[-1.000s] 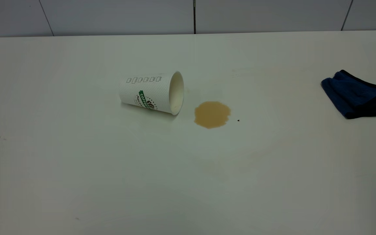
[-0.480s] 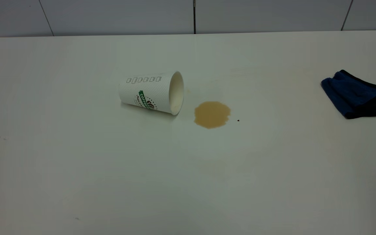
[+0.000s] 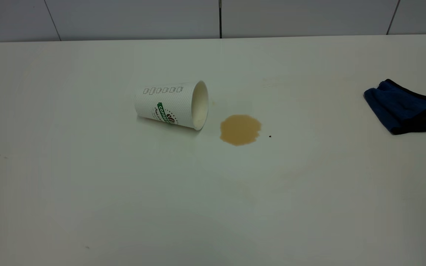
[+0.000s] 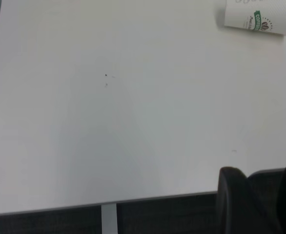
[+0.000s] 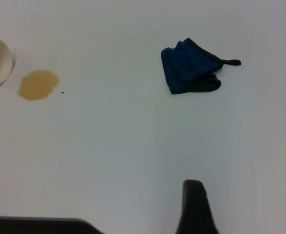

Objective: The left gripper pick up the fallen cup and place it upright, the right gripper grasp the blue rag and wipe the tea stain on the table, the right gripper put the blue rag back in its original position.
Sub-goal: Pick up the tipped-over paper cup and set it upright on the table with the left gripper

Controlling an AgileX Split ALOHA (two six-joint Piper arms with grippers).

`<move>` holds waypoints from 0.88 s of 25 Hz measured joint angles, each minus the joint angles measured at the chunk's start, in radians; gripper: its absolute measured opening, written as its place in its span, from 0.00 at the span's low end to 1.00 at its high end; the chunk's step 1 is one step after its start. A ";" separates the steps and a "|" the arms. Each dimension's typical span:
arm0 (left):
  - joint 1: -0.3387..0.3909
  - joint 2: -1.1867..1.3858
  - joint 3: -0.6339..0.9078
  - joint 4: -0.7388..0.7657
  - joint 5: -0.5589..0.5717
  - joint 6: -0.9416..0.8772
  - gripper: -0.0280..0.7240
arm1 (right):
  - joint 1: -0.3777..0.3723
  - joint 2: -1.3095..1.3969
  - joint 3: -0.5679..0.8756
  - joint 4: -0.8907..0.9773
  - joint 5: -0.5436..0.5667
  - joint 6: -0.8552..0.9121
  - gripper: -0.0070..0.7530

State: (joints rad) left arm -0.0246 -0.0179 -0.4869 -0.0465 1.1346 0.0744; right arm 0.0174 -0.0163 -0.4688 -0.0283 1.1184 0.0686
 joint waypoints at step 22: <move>0.000 0.221 -0.077 -0.013 -0.113 0.001 0.36 | 0.000 0.000 0.000 0.000 0.000 0.000 0.75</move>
State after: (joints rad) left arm -0.0246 0.2032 -0.5637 -0.0594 1.0221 0.0754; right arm 0.0174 -0.0163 -0.4688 -0.0283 1.1184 0.0686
